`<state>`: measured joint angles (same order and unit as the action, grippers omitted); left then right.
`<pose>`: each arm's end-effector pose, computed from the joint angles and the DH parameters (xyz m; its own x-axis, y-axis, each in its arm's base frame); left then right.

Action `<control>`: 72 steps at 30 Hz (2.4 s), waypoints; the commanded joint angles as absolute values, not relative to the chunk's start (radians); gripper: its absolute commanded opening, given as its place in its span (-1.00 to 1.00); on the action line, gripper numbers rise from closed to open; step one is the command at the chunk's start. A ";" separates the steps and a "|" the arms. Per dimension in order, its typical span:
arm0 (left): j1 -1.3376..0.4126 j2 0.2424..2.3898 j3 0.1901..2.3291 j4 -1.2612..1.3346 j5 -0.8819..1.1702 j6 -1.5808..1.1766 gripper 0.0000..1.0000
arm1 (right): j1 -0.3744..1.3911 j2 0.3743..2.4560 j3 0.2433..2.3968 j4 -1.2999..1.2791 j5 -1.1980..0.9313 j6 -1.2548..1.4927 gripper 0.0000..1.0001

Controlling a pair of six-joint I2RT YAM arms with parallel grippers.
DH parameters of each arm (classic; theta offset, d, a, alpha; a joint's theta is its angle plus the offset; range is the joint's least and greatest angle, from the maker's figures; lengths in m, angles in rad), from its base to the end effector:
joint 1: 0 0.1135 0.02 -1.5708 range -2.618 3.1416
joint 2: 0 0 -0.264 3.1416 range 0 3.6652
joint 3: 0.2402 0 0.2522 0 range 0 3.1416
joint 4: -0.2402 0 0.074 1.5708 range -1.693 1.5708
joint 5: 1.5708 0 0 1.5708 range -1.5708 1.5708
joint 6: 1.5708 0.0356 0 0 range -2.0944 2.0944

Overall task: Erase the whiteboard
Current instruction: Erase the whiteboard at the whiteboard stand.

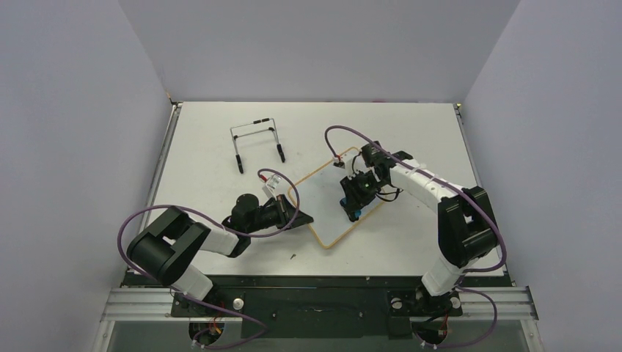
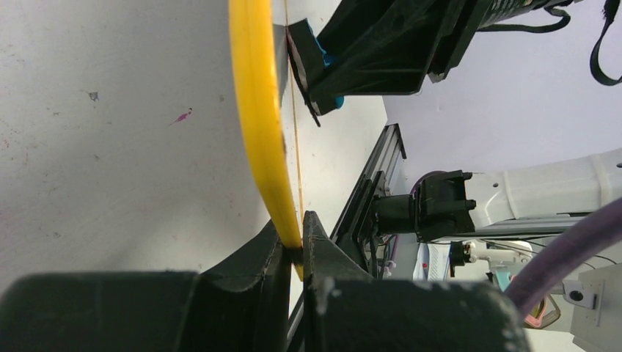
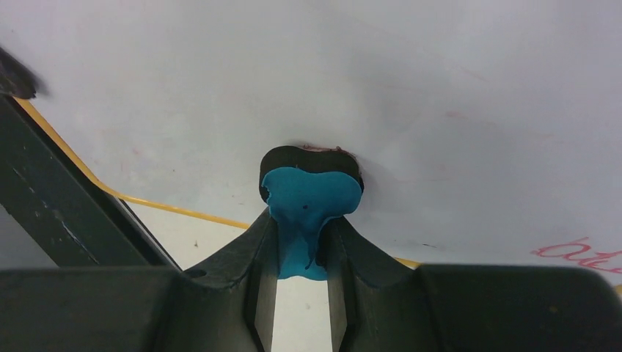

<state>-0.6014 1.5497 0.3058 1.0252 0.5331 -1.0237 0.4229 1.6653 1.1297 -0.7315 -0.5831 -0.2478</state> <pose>0.1976 -0.1575 0.1420 -0.8586 -0.3029 -0.4137 0.3135 0.3282 -0.8911 0.2812 0.1481 0.2039 -0.7227 -0.5498 -0.4188 -0.6911 0.5764 0.4360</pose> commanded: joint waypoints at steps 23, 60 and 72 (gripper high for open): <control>-0.615 1.576 0.374 1.219 0.606 -1.002 -1.00 | 0.268 1.739 1.133 -0.700 -0.644 -0.273 -1.00; -0.614 1.570 0.370 1.227 0.614 -1.003 -1.00 | 0.305 1.724 1.171 -0.826 -0.792 -0.370 -1.00; -0.615 1.560 0.380 1.197 0.618 -0.990 -1.00 | 0.149 1.775 1.160 -0.655 -0.399 -0.197 -1.00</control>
